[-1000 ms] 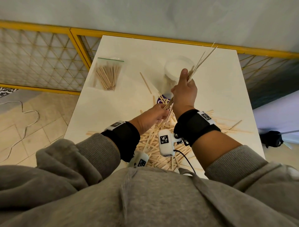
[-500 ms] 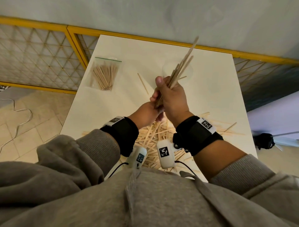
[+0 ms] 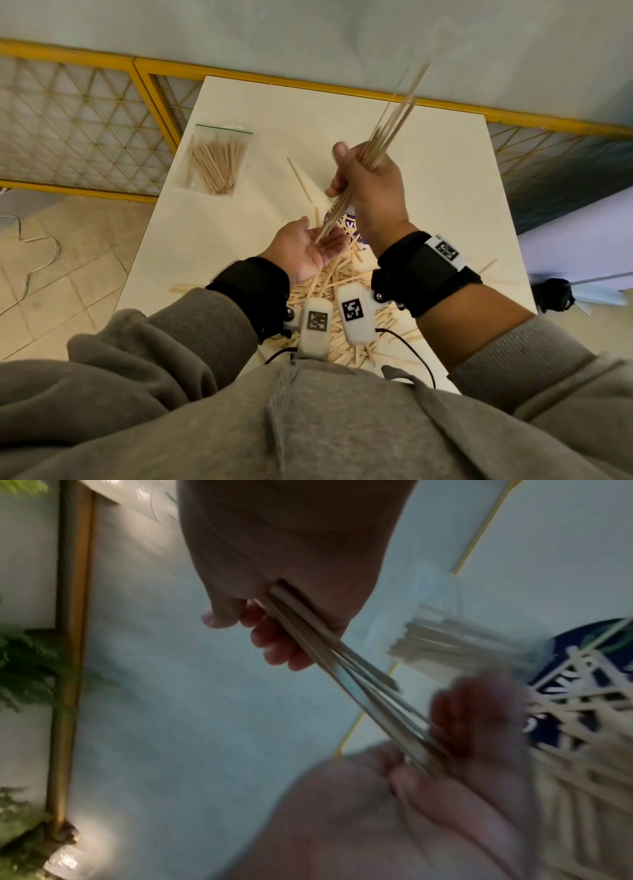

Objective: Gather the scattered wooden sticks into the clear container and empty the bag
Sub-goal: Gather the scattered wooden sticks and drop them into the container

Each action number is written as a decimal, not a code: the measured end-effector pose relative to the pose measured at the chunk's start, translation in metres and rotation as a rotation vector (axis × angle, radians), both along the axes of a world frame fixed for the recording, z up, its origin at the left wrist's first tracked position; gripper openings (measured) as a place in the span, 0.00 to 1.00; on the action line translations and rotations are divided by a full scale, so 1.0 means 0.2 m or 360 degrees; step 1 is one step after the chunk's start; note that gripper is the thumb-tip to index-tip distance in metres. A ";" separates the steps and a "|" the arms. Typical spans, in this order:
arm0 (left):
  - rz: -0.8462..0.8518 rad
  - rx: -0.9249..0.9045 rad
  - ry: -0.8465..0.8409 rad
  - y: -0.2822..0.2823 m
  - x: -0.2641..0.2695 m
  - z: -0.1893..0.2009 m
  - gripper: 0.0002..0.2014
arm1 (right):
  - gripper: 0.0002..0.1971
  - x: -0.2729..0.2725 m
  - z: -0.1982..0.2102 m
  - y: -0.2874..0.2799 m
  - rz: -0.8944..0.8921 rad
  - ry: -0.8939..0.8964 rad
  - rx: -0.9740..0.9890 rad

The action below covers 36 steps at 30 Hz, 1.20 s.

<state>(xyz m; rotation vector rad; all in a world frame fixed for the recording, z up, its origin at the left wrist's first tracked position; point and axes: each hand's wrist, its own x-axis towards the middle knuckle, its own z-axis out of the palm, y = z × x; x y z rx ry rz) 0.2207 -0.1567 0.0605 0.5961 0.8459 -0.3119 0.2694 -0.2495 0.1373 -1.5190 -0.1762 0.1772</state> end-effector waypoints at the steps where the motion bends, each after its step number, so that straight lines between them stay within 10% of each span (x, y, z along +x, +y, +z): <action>1: -0.0017 0.0019 -0.0004 -0.01 0.01 0.01 0.27 | 0.11 -0.02 -0.03 0.00 0.0027 0.0037 -0.0019; 12: -0.0403 0.0382 -0.0086 0.00 0.11 -0.05 0.17 | 0.06 0.14 -0.16 -0.03 -0.0041 0.0043 -0.0211; 17: -0.0899 0.1563 -0.0367 0.17 0.31 -0.16 0.15 | 0.07 0.55 0.08 -0.08 -0.0223 -0.0229 0.0495; 22: -0.1487 0.2372 -0.0500 0.30 0.53 -0.32 0.26 | 0.05 0.73 -0.03 -0.03 -0.0280 -0.0143 0.0204; 29: -0.2032 0.2653 -0.0722 0.27 0.47 -0.42 0.28 | 0.01 0.65 -0.15 -0.22 -0.0453 -0.0257 0.0174; 33: -0.2047 0.2582 -0.0854 0.20 0.29 -0.48 0.30 | 0.09 0.50 -0.39 -0.48 -0.0629 0.0021 -0.0412; 36: -0.2184 0.2562 -0.0930 0.10 0.14 -0.50 0.31 | 0.20 0.35 -0.63 -0.59 -0.0028 0.0156 -0.1142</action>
